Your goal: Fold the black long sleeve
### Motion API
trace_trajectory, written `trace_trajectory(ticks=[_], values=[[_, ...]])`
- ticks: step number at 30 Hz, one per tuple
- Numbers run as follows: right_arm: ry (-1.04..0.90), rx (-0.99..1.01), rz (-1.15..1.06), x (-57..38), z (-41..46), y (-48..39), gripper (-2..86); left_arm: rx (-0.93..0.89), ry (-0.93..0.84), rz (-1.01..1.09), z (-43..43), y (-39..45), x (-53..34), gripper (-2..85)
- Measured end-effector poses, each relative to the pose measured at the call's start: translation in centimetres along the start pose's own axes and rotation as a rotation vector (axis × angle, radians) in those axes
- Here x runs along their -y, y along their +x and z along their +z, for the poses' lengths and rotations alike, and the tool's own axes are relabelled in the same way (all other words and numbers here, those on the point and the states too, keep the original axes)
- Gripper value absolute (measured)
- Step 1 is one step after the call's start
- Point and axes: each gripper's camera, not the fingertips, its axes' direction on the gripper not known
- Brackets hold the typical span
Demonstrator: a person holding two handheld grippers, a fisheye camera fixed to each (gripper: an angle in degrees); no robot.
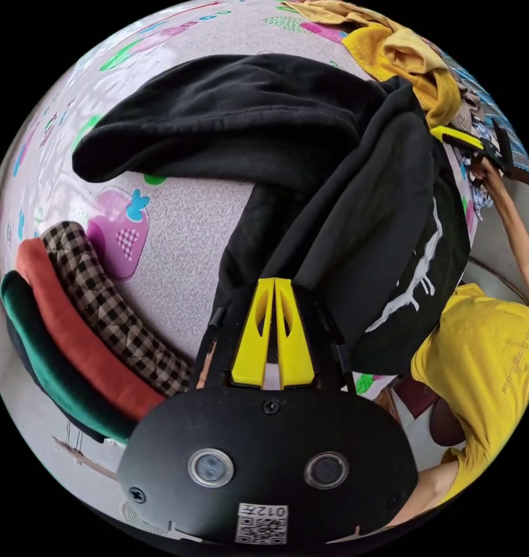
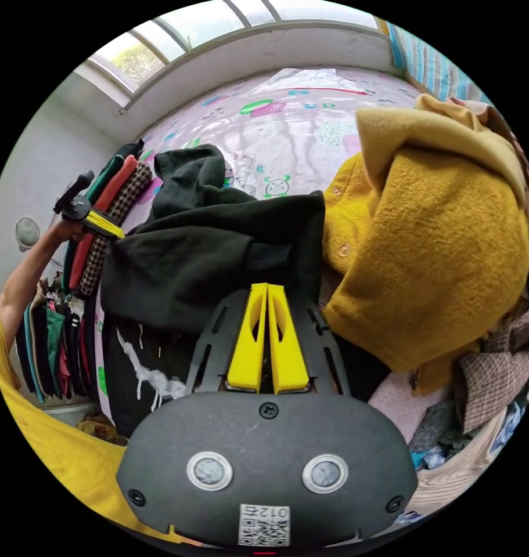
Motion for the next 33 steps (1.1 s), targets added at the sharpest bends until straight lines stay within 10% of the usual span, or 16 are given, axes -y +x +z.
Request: trace_trajectory(ticks=[9, 33], values=[[0.002, 0.074, -0.073, 1.7, 0.2, 2.2, 10.1, -0.009, 0.21, -0.089, -1.7, -3.2, 0.3, 0.0], [-0.09, 0.258, -0.119, 1.4, 2.7, 4.6, 13.9, -0.158, 0.039, 0.151, -1.1, -3.2, 3.7, 5.1]])
